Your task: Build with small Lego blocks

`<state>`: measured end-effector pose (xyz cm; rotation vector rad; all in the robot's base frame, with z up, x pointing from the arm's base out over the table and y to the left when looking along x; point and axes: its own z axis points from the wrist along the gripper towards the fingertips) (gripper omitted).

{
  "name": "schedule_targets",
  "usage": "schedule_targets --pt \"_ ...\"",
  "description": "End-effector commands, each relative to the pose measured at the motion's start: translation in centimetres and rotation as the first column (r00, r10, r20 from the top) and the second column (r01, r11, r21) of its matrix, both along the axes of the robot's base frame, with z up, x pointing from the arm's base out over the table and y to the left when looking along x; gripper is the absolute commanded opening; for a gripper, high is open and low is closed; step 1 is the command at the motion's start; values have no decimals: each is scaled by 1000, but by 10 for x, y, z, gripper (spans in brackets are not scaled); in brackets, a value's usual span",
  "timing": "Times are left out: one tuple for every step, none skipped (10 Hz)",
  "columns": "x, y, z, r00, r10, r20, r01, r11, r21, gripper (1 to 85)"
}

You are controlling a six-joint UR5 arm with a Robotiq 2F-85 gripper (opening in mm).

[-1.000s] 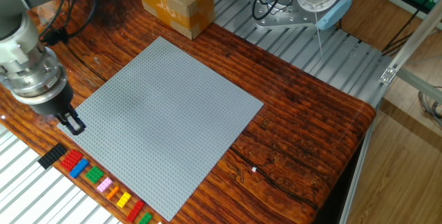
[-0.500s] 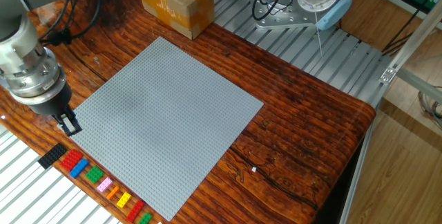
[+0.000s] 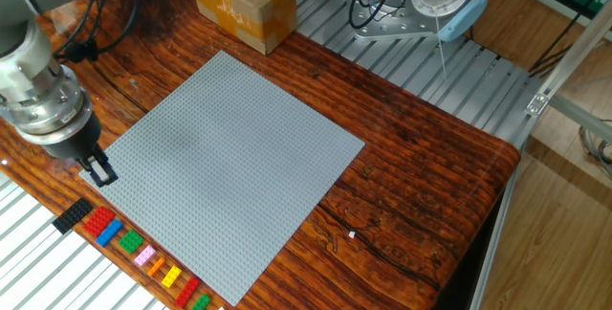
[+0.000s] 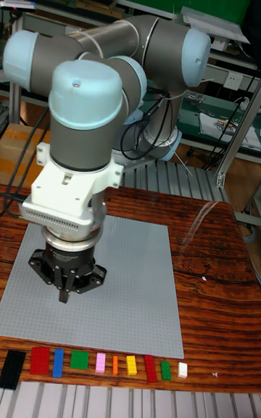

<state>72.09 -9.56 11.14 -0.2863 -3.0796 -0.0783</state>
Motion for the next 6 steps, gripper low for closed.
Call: schedule_targets --pt "1 -50 4 994 91 -53 -91 996 6 63" --pt "8 -63 3 995 84 -49 -85 996 -3 70" --pt "17 -70 1 997 64 -32 -64 998 -6 70" --pt "32 -77 -4 999 46 8 -45 999 -6 87" --pt "45 -77 -8 998 41 46 -41 999 -2 133" --pt "56 -79 -12 997 31 77 -30 999 -13 137"
